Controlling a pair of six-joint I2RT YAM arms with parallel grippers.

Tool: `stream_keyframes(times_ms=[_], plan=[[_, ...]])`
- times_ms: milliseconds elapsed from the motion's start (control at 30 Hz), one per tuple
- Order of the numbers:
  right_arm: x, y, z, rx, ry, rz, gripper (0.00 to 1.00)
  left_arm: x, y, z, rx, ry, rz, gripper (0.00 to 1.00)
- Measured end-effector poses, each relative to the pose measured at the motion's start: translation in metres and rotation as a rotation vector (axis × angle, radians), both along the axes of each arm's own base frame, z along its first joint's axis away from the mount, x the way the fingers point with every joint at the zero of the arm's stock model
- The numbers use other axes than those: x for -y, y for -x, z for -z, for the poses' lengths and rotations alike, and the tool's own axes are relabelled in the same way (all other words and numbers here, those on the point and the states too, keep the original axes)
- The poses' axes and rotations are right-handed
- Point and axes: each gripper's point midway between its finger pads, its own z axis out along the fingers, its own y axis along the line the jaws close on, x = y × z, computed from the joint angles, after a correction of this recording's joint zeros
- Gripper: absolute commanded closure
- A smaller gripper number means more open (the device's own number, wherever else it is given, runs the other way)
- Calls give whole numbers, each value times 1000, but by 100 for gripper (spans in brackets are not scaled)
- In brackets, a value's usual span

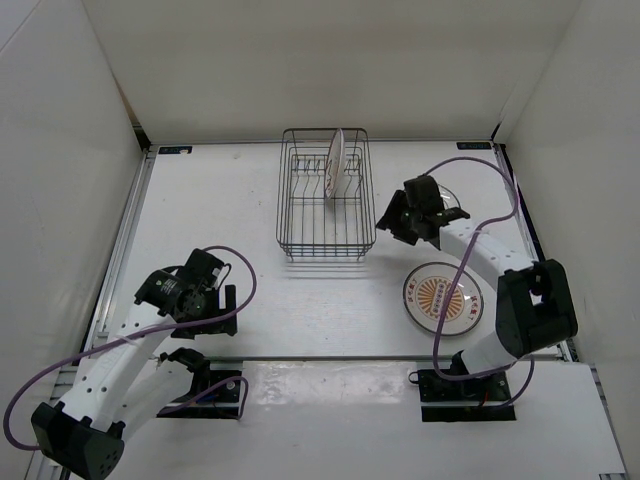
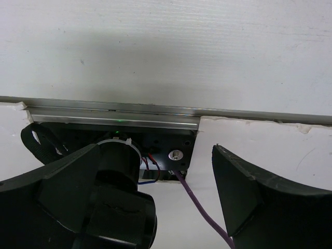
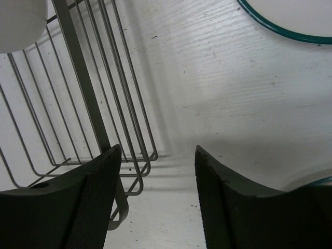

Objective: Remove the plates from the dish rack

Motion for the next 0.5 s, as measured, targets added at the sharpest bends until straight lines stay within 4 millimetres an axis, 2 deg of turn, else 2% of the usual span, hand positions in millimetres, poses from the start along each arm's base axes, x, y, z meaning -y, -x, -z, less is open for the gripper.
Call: stream_keyframes(times_ms=[100, 200, 267, 300, 433, 500], plan=[[9, 2, -6, 24, 50, 28, 32, 0, 0, 0, 0, -1, -1, 0], [19, -9, -34, 111, 110, 26, 32, 0, 0, 0, 1, -1, -2, 0], [15, -31, -73, 204, 118, 6, 32, 0, 0, 0, 3, 0, -3, 0], [8, -48, -102, 272, 109, -10, 32, 0, 0, 0, 3, 0, -3, 0], [-32, -104, -205, 523, 63, -76, 32, 0, 0, 0, -1, -1, -3, 0], [-56, -123, -236, 604, 60, -115, 32, 0, 0, 0, -3, -3, -3, 0]])
